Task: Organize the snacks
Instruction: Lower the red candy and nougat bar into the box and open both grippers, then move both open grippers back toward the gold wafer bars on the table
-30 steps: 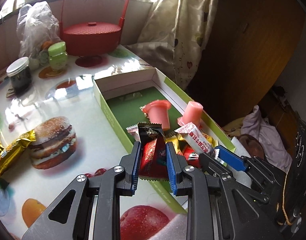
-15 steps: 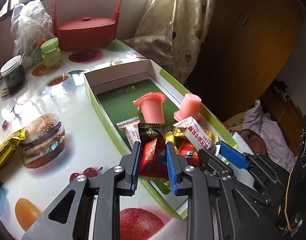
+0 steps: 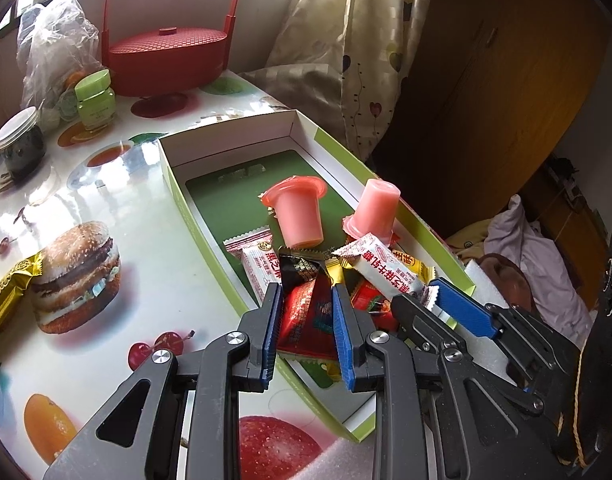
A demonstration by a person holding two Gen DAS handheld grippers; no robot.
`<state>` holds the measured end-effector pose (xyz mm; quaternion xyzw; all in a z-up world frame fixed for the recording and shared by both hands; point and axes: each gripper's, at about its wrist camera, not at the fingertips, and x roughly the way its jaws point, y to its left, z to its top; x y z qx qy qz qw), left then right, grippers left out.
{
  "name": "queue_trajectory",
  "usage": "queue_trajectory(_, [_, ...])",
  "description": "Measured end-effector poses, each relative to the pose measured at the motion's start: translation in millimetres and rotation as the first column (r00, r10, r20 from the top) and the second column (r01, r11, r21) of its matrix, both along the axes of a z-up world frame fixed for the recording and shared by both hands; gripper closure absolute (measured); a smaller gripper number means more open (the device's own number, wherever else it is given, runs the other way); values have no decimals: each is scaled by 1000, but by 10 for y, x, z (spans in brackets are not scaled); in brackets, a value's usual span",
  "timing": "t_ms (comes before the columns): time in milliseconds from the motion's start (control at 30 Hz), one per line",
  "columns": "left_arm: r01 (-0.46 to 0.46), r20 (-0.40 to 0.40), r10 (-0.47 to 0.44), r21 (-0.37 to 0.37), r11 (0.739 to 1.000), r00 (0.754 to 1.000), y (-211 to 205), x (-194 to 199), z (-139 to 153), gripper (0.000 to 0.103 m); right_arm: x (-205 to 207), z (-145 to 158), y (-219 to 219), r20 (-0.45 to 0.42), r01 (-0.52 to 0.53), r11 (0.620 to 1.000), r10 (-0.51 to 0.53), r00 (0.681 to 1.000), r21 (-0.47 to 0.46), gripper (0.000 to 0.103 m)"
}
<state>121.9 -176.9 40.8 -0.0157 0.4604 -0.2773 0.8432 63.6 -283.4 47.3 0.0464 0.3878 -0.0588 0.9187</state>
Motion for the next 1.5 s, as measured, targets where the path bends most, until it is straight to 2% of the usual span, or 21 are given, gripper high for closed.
queue_trajectory(300, [3,3,-3,7,1000,1000,-8,-17,12,76,-4,8,11,3,-6,1000,6,1000,10,68])
queue_trajectory(467, [9,16,-9,-7,1000,1000,21,-69,58,64,-22,28,28,9,-5,1000,5,1000,17,59])
queue_trajectory(567, [7,27,-6,-5,1000,1000,42,-115,95,62,-50,39,20,16,-1,1000,1,1000,22,55])
queue_trajectory(700, [-9,59,7,26,1000,998,69,-182,154,62,-81,72,49,26,-6,1000,6,1000,13,53])
queue_trajectory(1500, [-89,146,84,22,996,986,520,-458,419,62,-214,265,273,74,-33,999,33,997,-4,51])
